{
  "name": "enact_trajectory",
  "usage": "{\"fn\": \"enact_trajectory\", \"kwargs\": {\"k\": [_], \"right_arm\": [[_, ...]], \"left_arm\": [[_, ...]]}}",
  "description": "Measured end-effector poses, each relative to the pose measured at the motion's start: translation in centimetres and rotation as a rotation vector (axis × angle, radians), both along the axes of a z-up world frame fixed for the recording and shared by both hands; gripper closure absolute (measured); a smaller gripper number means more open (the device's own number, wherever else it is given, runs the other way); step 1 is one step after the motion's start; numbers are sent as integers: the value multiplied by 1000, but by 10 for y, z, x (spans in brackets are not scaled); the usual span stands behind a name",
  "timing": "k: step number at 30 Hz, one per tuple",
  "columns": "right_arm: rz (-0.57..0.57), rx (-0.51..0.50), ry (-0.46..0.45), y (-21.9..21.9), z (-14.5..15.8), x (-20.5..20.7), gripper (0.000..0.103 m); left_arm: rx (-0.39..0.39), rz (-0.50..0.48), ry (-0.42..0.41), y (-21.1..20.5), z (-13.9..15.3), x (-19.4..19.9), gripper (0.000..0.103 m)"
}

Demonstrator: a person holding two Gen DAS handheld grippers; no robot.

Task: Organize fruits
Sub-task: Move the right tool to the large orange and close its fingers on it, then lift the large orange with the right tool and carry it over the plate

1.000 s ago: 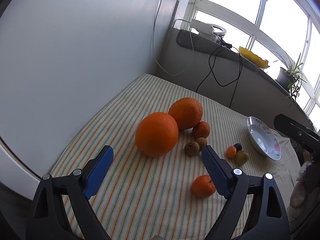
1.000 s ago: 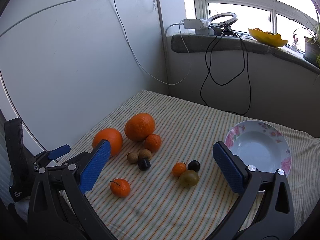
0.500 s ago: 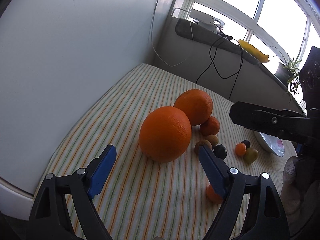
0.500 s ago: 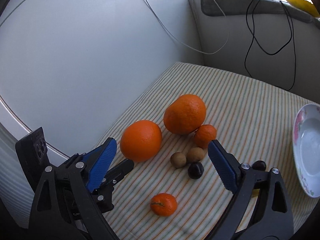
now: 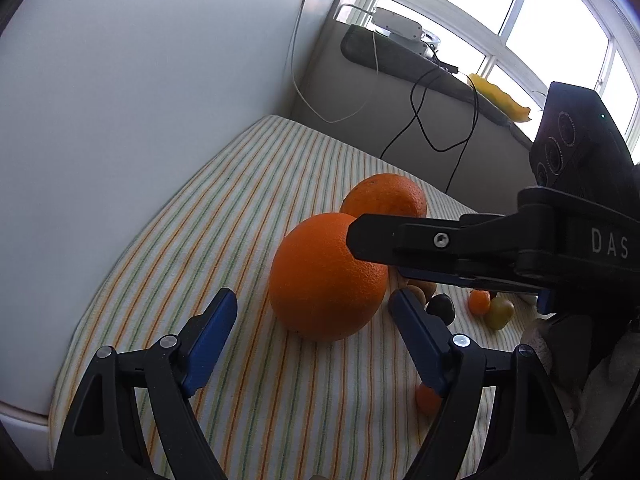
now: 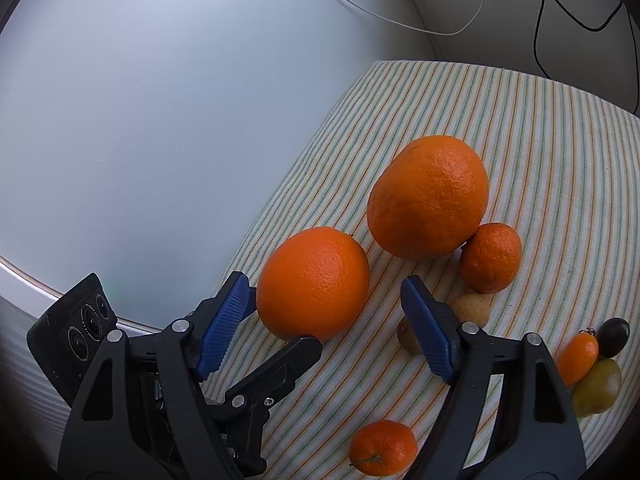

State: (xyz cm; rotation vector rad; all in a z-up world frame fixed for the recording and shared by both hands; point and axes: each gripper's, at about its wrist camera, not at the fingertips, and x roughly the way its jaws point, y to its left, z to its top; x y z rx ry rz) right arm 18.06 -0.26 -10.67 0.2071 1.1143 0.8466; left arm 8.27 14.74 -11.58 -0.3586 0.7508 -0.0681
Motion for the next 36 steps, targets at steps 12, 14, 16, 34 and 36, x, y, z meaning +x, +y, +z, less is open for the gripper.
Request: {"fn": "enact_trajectory", "kwargs": {"k": [12,14,16,34,36], "right_arm": [[24,0,56,9,-7,11,22],[24,-3,69,15,-11,17,22],[31,0,82,16,-13,19,22],[41,15,93,18,-24,24,31],[41,21,94,16,-24,22,31]], "left_arm": [[-11,-24,12,-1,-1,12,23],[-14,-26,12,0,-1,13,23],[-16,-32,12,0,-2,11,24],[-9,-53,0,-6,1,10,38],[-4,-52,-2,-7,2,8,38]]}}
